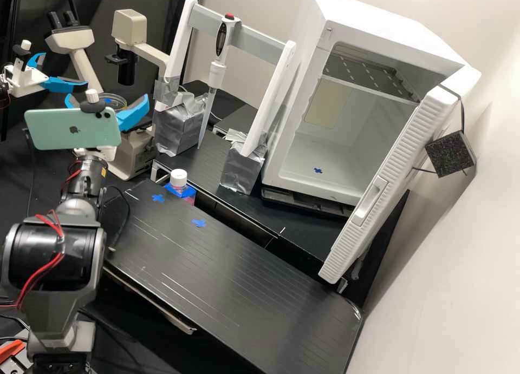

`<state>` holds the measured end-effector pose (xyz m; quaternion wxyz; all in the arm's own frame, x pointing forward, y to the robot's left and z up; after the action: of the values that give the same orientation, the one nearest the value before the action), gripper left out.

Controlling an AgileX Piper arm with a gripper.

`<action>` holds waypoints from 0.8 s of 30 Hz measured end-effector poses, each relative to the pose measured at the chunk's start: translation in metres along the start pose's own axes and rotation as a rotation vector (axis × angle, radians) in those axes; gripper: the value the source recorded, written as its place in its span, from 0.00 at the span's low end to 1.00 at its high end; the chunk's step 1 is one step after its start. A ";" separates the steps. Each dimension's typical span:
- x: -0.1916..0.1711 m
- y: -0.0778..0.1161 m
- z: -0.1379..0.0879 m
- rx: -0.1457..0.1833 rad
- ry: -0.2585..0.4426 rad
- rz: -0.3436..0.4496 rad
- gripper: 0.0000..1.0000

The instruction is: Move the petri dish to the bench

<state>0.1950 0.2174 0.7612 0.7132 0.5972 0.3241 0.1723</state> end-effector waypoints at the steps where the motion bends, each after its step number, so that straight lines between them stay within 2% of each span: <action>1: 0.007 -0.002 0.000 -0.007 0.002 -0.016 1.00; 3: 0.020 -0.007 -0.001 -0.008 0.008 -0.055 1.00; 8: 0.054 -0.025 0.000 0.052 0.020 -0.164 1.00; 14: 0.087 -0.041 0.006 0.100 0.005 -0.229 1.00; 24: 0.126 -0.066 0.008 0.110 -0.016 -0.284 1.00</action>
<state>0.2829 0.2759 0.6662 0.6992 0.5848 0.4086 0.0471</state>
